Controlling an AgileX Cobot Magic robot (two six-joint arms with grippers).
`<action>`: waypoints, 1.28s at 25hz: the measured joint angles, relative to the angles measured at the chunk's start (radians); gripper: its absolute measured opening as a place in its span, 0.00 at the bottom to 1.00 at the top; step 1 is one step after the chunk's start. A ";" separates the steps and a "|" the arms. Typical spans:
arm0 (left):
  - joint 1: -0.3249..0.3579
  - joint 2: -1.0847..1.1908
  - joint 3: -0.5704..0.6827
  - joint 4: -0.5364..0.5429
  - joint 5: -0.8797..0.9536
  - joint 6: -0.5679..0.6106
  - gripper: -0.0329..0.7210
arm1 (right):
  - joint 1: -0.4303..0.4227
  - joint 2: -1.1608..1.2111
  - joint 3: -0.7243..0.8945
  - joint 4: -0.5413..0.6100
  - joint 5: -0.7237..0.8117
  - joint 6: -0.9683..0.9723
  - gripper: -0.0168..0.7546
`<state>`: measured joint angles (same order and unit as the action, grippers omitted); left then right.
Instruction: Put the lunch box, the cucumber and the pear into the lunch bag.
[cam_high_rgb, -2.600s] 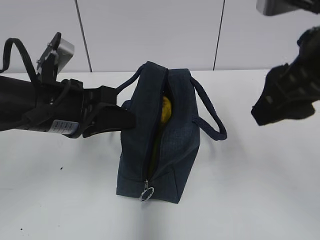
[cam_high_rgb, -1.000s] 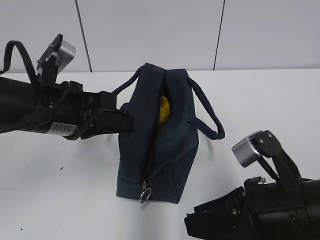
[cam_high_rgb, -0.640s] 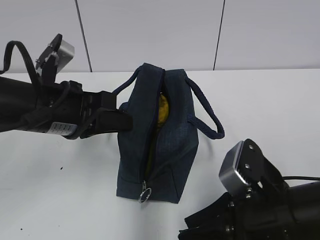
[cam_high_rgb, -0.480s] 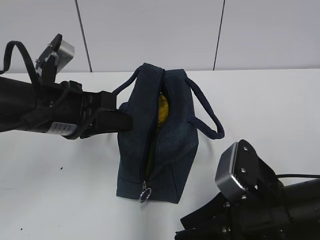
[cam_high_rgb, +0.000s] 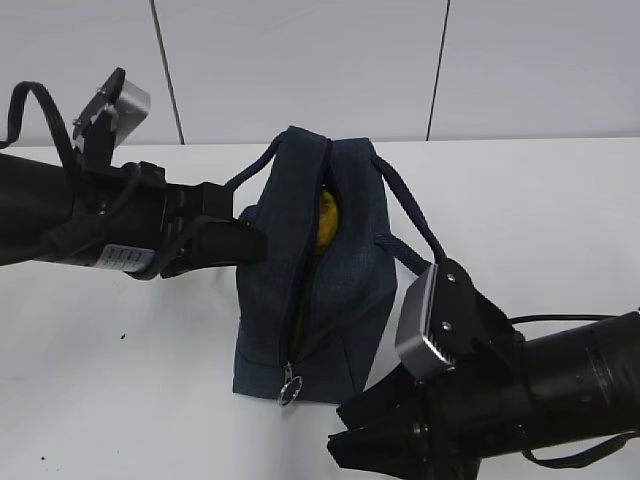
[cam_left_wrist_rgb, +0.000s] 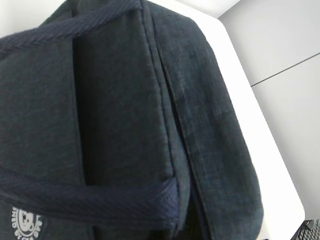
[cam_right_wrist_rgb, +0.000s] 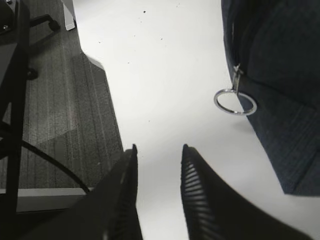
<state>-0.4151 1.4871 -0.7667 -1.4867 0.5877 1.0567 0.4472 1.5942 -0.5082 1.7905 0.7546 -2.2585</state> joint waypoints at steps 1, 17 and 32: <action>0.000 0.000 0.000 0.000 0.000 0.000 0.02 | 0.000 0.015 -0.012 0.000 0.002 -0.013 0.35; 0.000 0.000 -0.001 0.002 0.001 0.000 0.02 | 0.000 0.228 -0.177 0.001 0.008 -0.036 0.55; 0.000 0.000 -0.001 0.005 0.002 0.000 0.02 | 0.000 0.336 -0.275 0.001 0.016 -0.037 0.55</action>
<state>-0.4151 1.4871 -0.7678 -1.4821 0.5901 1.0567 0.4472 1.9306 -0.7834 1.7917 0.7708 -2.2960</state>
